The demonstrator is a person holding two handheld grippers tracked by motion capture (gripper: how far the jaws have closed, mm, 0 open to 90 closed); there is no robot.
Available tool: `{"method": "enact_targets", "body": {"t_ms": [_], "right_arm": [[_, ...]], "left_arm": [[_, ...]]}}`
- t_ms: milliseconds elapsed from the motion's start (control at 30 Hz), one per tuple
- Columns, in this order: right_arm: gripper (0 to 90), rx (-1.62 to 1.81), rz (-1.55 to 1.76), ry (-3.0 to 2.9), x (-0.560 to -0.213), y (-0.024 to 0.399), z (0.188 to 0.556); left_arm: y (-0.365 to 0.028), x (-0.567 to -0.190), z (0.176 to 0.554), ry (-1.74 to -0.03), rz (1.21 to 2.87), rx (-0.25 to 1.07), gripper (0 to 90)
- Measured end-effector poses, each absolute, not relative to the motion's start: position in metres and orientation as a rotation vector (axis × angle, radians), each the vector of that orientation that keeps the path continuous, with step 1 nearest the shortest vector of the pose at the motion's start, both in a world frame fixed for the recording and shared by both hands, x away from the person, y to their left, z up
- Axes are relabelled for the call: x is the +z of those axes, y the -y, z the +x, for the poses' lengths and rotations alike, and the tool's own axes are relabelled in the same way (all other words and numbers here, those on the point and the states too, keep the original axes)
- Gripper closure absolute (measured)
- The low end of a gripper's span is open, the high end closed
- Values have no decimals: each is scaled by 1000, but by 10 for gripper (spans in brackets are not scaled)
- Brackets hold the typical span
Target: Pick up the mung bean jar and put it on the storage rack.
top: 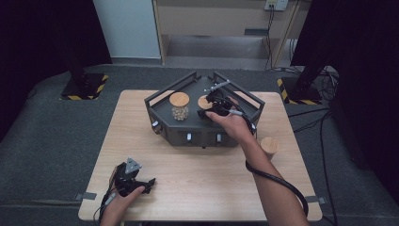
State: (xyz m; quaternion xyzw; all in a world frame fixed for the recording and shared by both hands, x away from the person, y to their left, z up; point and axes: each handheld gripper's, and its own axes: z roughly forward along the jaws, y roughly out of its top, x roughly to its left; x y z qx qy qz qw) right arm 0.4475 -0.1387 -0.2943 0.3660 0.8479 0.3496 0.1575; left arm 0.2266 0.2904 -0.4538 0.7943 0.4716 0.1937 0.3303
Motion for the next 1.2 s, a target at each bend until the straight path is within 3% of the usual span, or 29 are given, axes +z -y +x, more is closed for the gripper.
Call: {"method": "enact_targets", "body": {"t_ms": [267, 567, 1200], "right_arm": [[246, 1005, 1040, -2426, -295, 139, 447], [73, 1044, 1013, -2386, -294, 147, 437], [32, 1106, 931, -2410, -275, 179, 401]], "left_arm": [[-290, -454, 227, -1234, 2078, 506, 0], [-290, -454, 227, -1234, 2077, 507, 0], [-290, -454, 227, -1234, 2079, 506, 0]]}}
